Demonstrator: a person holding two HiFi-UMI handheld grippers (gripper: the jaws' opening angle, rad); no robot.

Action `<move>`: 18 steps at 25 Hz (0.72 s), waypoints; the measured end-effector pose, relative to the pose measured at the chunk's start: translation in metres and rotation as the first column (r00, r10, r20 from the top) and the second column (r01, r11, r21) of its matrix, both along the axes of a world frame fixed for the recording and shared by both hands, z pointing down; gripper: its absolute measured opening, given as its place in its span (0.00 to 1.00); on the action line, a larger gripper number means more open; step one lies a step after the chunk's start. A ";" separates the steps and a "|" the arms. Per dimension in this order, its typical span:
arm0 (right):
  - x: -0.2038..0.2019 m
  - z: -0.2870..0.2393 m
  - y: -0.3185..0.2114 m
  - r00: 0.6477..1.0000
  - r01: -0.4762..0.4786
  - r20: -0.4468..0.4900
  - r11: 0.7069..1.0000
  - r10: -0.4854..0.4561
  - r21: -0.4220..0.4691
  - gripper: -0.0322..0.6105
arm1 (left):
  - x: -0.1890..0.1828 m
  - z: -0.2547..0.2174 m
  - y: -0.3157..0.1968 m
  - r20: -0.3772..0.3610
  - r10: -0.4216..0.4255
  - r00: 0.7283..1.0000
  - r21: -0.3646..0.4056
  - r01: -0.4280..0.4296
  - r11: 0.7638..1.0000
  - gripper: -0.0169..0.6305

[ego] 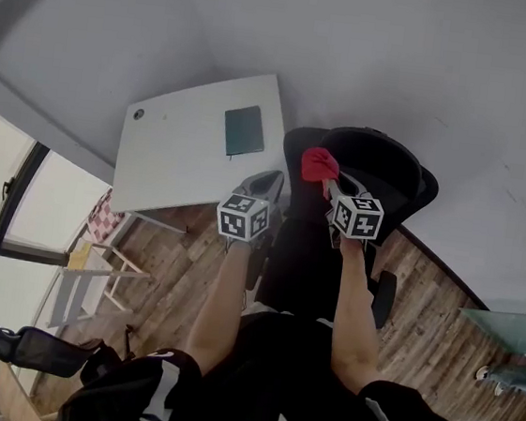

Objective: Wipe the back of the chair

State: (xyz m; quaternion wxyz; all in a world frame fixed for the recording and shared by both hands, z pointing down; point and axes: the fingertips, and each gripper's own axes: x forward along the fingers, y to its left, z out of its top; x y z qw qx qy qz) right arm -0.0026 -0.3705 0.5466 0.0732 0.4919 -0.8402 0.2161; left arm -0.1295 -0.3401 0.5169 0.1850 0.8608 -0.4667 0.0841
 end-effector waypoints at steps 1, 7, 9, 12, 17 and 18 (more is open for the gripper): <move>-0.009 0.003 -0.002 1.000 0.004 0.003 1.000 -0.004 -0.004 0.16 | -0.009 0.002 -0.001 0.002 -0.007 1.000 -0.004 0.007 1.000 0.06; -0.053 0.032 -0.014 1.000 -0.025 -0.005 0.999 0.025 -0.047 0.16 | -0.056 0.019 -0.011 0.013 -0.029 1.000 -0.032 0.029 0.999 0.06; -0.063 0.043 -0.017 0.999 -0.048 -0.003 0.997 0.048 -0.059 0.16 | -0.066 0.026 -0.015 0.012 -0.026 1.000 -0.044 0.027 0.999 0.06; -0.071 0.063 -0.024 0.993 -0.118 -0.010 0.990 0.118 -0.075 0.16 | -0.075 0.042 -0.021 0.001 -0.015 1.000 -0.060 0.015 0.998 0.06; -0.075 0.100 -0.036 0.967 -0.253 -0.054 0.963 0.249 -0.093 0.16 | -0.076 0.076 -0.025 -0.029 0.015 0.999 -0.080 -0.018 0.997 0.06; -0.077 0.106 -0.039 0.962 -0.271 -0.055 0.958 0.267 -0.098 0.16 | -0.077 0.083 -0.025 -0.032 0.025 0.999 -0.085 -0.028 0.996 0.06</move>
